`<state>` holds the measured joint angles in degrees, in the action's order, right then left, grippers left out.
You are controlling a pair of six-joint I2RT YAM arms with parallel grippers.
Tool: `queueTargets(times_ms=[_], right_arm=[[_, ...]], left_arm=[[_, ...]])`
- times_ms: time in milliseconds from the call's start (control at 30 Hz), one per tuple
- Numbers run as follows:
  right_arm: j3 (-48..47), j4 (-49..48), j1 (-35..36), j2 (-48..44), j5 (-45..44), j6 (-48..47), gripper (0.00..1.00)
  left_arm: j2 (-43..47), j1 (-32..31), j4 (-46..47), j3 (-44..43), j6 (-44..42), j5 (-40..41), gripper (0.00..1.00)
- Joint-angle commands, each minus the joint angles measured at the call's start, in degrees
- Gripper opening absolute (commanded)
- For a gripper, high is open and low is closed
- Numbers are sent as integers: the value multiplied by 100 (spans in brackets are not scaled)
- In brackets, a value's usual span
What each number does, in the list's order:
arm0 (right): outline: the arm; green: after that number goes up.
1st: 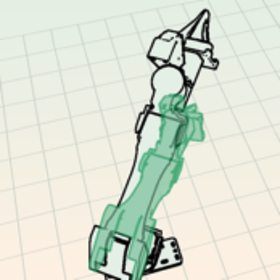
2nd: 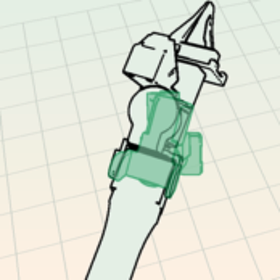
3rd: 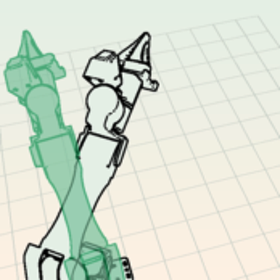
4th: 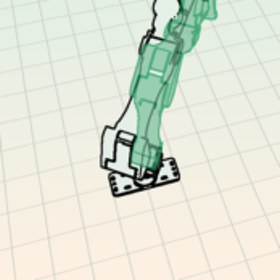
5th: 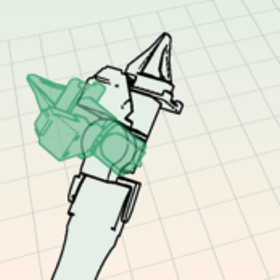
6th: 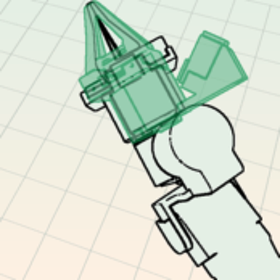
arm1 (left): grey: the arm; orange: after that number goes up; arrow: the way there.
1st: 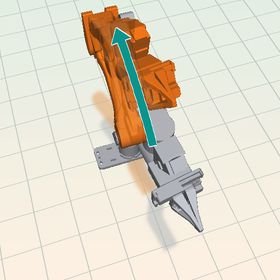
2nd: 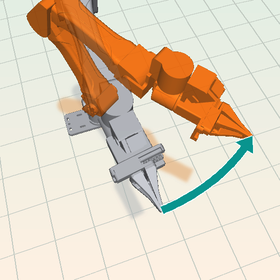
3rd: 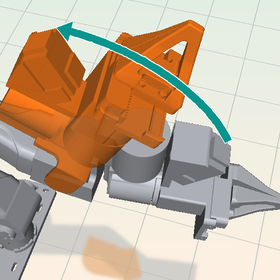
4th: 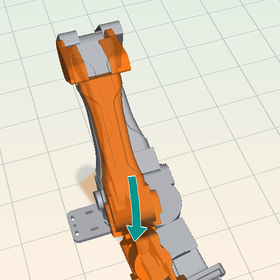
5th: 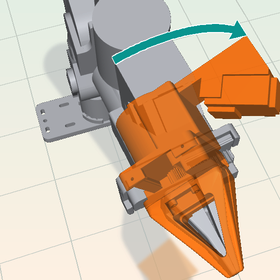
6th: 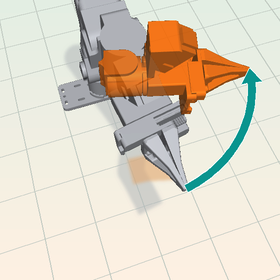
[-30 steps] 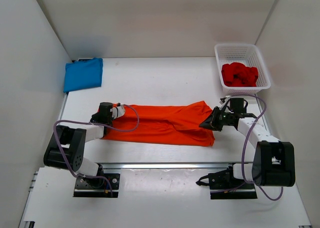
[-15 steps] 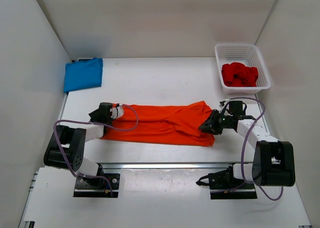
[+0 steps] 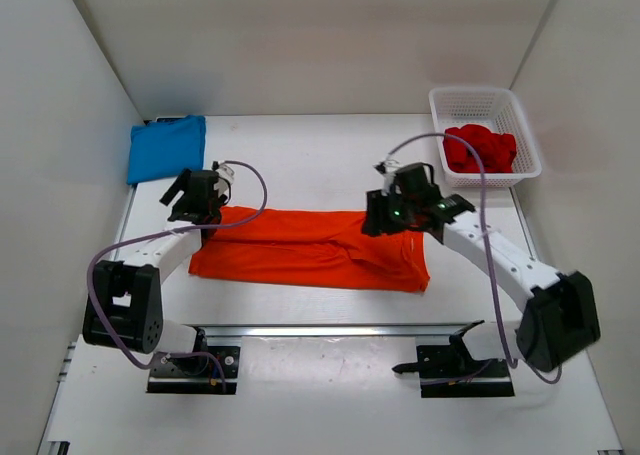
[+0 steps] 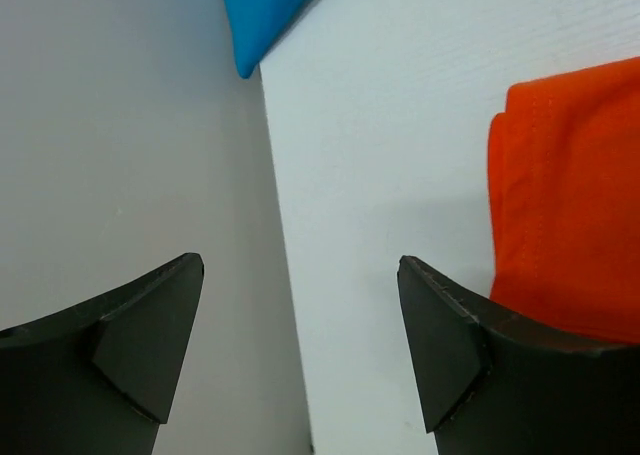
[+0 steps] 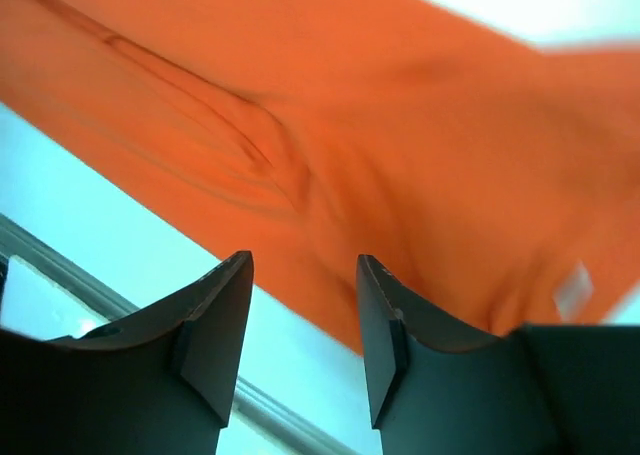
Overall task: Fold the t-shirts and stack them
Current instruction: Fold the other side of the tshirt into a rectangle
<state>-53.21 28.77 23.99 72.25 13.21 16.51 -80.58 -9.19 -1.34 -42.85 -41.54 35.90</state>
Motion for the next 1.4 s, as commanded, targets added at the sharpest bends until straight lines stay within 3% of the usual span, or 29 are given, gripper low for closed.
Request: queueTargets(times_ms=[0,67,200,533,667,800,1167,1367], right_arm=[[-715,-66,570,937,-495,-807,43],[-953,-100,817,1370,-504,-1209,36],[-1437,-39,1213,2222,-548,-1616,37],[-1534,137,1811,2776,-1083,-1713,34],[-1561,287,1864,2795,-1549,-1766,27],[-1622,287,1881,2681,-1734,-1712,26],[-1306,208,1828,2742,-1148,-1905,24],[-1016,190,1855,2777,-1311,-1766,24]], left_arm=[[156,-30,-691,-31,953,75,90],[200,-30,-736,66,1104,-13,91],[192,-39,-648,312,1104,40,92],[42,32,-1069,154,1974,-452,99],[16,-12,-973,242,1895,-391,99],[15,5,-964,269,1877,-391,99],[-2,5,-876,348,1737,-312,98],[-2,31,-876,374,1729,-338,99]])
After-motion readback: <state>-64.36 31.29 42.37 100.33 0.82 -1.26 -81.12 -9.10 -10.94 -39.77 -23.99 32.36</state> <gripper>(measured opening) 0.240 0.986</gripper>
